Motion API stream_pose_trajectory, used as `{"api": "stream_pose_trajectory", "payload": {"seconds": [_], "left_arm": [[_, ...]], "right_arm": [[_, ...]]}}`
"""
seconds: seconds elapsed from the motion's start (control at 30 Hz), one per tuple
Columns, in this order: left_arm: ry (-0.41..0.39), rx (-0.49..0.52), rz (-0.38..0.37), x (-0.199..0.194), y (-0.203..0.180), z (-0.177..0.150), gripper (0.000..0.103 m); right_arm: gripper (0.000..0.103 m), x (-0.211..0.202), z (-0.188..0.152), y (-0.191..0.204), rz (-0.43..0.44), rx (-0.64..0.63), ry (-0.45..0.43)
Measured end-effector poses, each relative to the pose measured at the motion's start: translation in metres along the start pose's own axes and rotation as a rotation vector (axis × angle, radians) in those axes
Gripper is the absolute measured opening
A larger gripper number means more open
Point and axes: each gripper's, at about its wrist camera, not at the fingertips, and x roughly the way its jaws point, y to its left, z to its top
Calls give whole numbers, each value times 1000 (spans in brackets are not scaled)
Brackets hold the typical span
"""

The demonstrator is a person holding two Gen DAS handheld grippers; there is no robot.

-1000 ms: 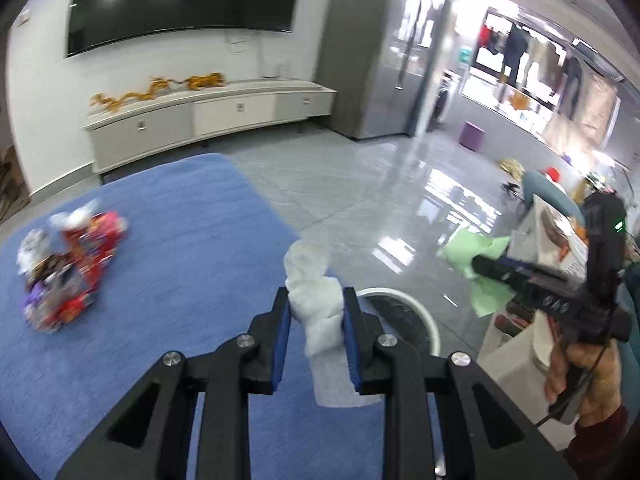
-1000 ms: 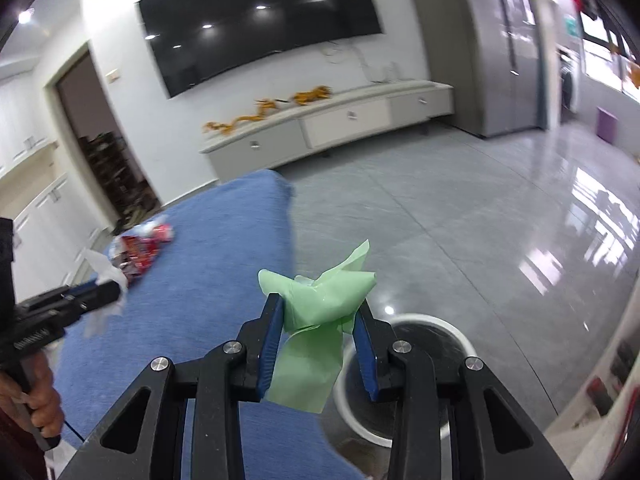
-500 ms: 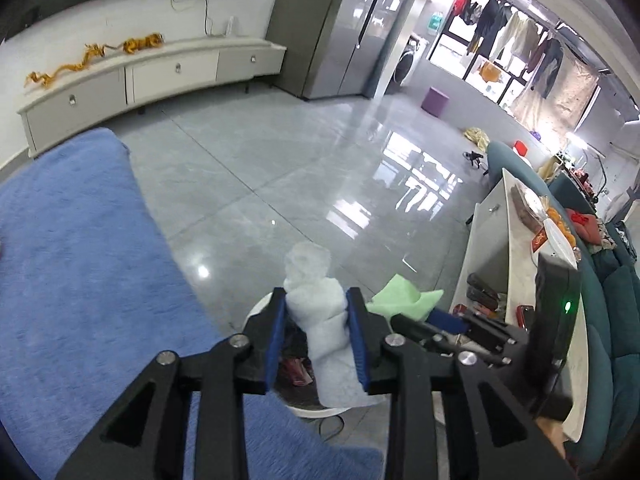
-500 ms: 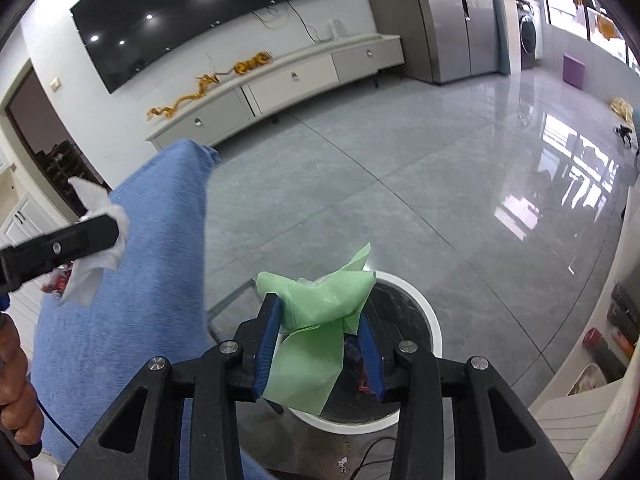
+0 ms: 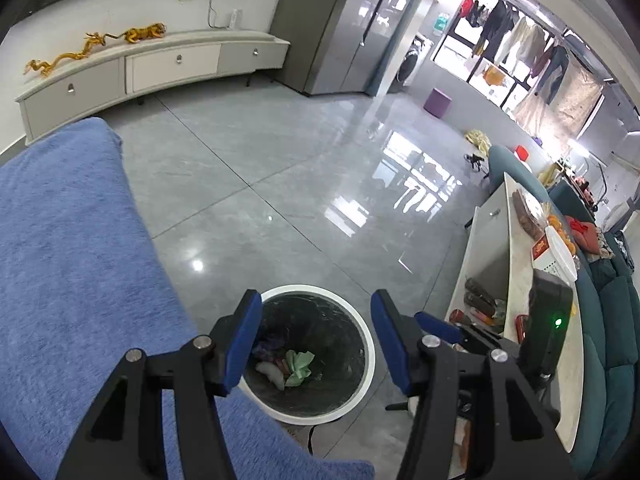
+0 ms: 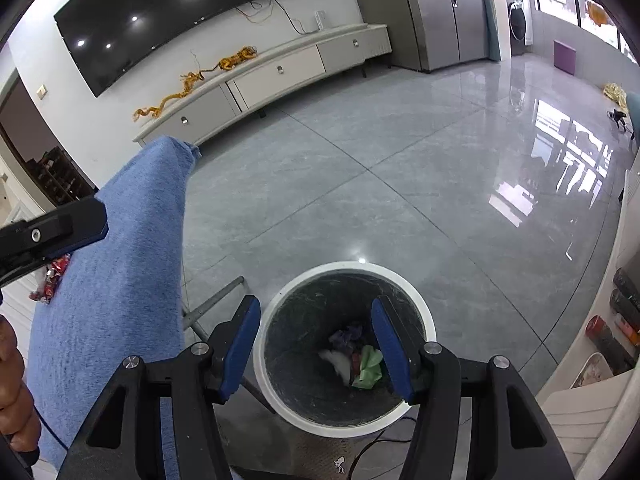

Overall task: Collect trash
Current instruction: 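Move both open tools back to the remaining trash on the rug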

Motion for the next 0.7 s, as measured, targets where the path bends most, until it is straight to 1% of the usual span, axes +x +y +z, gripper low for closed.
{"api": "stream_pose_trajectory", "payload": {"seconds": [0.1, 0.2, 0.23, 0.27, 0.37, 0.4, 0.47, 0.5, 0.57, 0.7], "left_arm": [[-59, 15, 36, -35, 3, -1, 55], [-143, 30, 83, -90, 8, 0, 55], [-166, 30, 89, -105, 9, 1, 55], [-194, 29, 98, -123, 11, 2, 55], [-283, 11, 140, -185, 20, 2, 55], [-306, 6, 153, -203, 24, 1, 55], [-355, -11, 187, -244, 37, -2, 55], [-385, -23, 208, -269, 44, -5, 55], [-434, -39, 253, -307, 55, -12, 55], [-527, -69, 349, -386, 74, -28, 55]], "right_arm": [[55, -23, 2, 13, 7, -31, -39], [55, -58, 8, 33, 13, -79, -99], [55, -76, 11, 43, 19, -103, -132], [55, -85, 12, 50, 23, -117, -150], [55, -135, 17, 82, 47, -183, -242], [56, -144, 18, 90, 56, -199, -259], [58, -175, 19, 116, 86, -249, -311], [58, -186, 19, 126, 98, -268, -331], [58, -204, 19, 146, 117, -306, -358], [58, -247, 18, 199, 178, -393, -426]]}}
